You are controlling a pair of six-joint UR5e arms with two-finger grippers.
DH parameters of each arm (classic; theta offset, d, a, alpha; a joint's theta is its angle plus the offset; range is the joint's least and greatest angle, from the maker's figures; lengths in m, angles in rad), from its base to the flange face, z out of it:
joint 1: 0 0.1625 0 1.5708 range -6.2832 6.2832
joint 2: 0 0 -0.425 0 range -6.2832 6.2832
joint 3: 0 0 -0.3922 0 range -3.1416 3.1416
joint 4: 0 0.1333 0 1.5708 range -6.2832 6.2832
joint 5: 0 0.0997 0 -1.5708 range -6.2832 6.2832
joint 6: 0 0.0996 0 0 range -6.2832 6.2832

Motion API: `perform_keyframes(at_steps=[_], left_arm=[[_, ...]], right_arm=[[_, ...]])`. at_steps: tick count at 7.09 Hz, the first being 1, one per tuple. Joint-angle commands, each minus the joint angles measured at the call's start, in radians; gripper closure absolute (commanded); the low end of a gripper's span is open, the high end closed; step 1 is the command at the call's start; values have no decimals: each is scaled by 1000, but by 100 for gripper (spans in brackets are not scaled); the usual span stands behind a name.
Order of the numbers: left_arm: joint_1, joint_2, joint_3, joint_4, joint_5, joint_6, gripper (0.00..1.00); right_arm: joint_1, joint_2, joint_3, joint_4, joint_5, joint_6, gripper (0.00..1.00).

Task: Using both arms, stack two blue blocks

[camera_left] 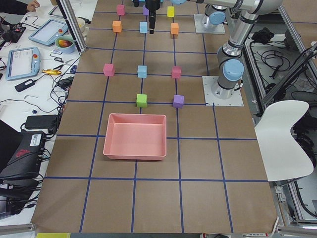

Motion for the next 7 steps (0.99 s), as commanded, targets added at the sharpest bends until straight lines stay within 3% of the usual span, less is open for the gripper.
perform_keyframes(at_steps=[1,3,4,6,7], left_arm=[[0,-2,2,0,-4,-1,0],[2,-7,8,-2,-37,-1,0],[12,-4,8,-3,-34,9,0],[11,-7,8,-2,-27,12,0],[15,-21,7,0,-24,15,0]], right_arm=[[0,3,4,-4,-3,-1,0],[-6,41,9,-33,-12,-13,0],[-6,113,9,-43,-7,-9,0],[-6,233,7,-307,0,-16,0],[-6,305,9,-364,-1,-18,0]])
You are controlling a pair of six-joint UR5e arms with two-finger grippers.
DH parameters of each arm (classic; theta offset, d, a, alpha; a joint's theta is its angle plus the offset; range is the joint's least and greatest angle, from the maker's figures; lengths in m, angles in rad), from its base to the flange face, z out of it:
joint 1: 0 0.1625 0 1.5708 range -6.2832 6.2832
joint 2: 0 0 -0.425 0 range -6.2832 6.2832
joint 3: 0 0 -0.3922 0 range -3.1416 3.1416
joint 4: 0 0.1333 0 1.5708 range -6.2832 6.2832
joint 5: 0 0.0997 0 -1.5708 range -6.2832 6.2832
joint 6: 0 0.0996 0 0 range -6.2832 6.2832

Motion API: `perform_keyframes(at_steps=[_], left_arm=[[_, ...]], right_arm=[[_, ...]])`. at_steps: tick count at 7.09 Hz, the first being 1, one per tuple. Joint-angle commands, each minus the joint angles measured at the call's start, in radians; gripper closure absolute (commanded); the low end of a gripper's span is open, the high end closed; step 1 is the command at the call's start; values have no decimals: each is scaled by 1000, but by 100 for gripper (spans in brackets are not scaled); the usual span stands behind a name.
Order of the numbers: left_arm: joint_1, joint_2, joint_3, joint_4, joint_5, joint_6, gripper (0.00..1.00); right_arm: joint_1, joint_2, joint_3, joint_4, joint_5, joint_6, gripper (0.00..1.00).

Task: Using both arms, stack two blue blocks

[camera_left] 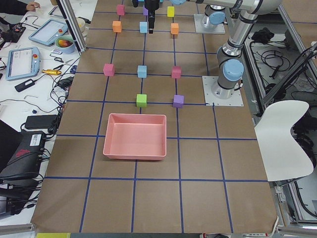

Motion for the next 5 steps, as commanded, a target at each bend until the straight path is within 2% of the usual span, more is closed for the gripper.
perform_keyframes(at_steps=[1,3,5], left_arm=[[3,-36,-2,27,4,5,0],[5,-129,-22,110,1,5,0],[5,-244,-47,202,2,3,0]], right_arm=[[0,131,2,-154,2,0,0],[1,243,2,-204,20,1,0],[1,291,4,-211,22,-1,0]])
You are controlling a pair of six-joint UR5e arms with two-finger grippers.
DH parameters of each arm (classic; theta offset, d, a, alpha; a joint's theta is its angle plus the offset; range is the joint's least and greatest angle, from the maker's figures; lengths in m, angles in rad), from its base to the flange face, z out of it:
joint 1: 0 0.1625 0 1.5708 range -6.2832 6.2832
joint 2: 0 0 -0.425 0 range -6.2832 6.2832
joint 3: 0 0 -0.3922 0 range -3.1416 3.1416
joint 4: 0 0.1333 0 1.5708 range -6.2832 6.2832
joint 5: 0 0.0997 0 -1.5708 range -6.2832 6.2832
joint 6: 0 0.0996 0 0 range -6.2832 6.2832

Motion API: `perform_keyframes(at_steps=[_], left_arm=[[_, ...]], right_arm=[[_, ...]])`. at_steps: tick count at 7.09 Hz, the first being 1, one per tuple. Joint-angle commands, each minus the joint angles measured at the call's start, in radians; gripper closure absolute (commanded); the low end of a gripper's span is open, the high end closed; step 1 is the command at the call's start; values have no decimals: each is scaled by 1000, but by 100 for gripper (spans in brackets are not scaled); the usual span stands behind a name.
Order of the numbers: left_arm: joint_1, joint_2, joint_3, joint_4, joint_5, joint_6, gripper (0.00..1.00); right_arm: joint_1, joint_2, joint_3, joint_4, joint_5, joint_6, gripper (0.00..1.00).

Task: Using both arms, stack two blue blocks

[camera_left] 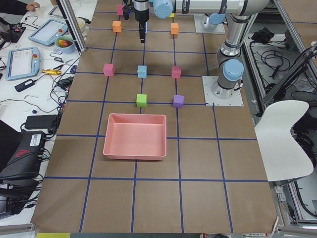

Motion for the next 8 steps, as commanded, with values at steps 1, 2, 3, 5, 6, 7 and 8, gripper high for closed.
perform_keyframes(at_steps=[1,2,3,5,6,7,8], left_arm=[[-3,-107,-42,118,2,-1,0],[-3,-139,-76,186,2,2,0],[-1,-159,-104,228,2,0,0],[-6,-197,-128,257,-4,-1,0],[-14,-214,-128,259,1,-7,0],[-15,-229,-144,274,2,-7,0],[-18,-231,-195,338,2,-4,0]], right_arm=[[0,52,25,-8,1,-2,0],[0,52,64,-8,1,-1,0],[0,50,91,-25,2,1,1],[0,47,112,-65,1,1,90],[0,41,107,-60,1,7,100],[12,23,99,-59,-1,16,100],[44,-11,101,-51,10,70,100]])
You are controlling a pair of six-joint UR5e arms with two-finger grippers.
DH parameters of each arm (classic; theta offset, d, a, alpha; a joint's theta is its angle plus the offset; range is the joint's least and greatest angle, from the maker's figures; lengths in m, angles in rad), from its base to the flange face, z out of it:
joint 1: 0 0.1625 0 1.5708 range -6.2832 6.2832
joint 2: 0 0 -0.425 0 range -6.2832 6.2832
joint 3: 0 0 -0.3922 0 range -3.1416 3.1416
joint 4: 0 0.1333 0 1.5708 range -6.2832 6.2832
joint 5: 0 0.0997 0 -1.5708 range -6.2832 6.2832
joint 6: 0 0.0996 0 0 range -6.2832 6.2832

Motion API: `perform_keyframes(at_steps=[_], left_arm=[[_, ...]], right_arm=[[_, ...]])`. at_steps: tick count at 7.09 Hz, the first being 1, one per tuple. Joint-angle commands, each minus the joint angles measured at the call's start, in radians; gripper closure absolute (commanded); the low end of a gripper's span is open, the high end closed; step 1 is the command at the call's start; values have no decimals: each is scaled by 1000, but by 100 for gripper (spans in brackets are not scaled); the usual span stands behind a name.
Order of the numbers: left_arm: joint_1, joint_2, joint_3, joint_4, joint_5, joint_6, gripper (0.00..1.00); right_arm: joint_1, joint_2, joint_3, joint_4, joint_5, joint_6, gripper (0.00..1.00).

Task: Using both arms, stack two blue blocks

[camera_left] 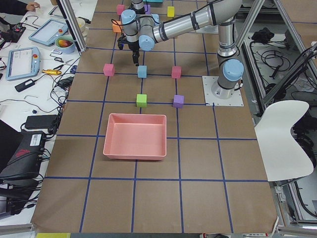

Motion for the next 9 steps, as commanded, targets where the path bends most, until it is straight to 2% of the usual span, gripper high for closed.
perform_keyframes(at_steps=[1,2,3,5,6,7,8,9], left_arm=[[-2,-13,-114,149,1,8,0],[-1,-13,-163,226,2,50,0],[1,-17,-176,239,2,76,0],[2,-20,-209,249,3,77,0],[4,-22,-217,279,2,78,8],[5,-24,-214,281,2,80,35],[7,-22,-216,281,1,78,81],[7,-20,-211,281,1,78,89]], right_arm=[[107,-52,5,19,34,177,100],[203,-52,8,20,48,274,100],[279,-52,9,20,78,366,100],[408,-46,31,11,82,501,100],[434,-45,44,8,82,523,100],[441,-43,57,5,86,519,100],[442,-43,66,-19,103,517,100],[442,-43,72,-26,103,513,100]])
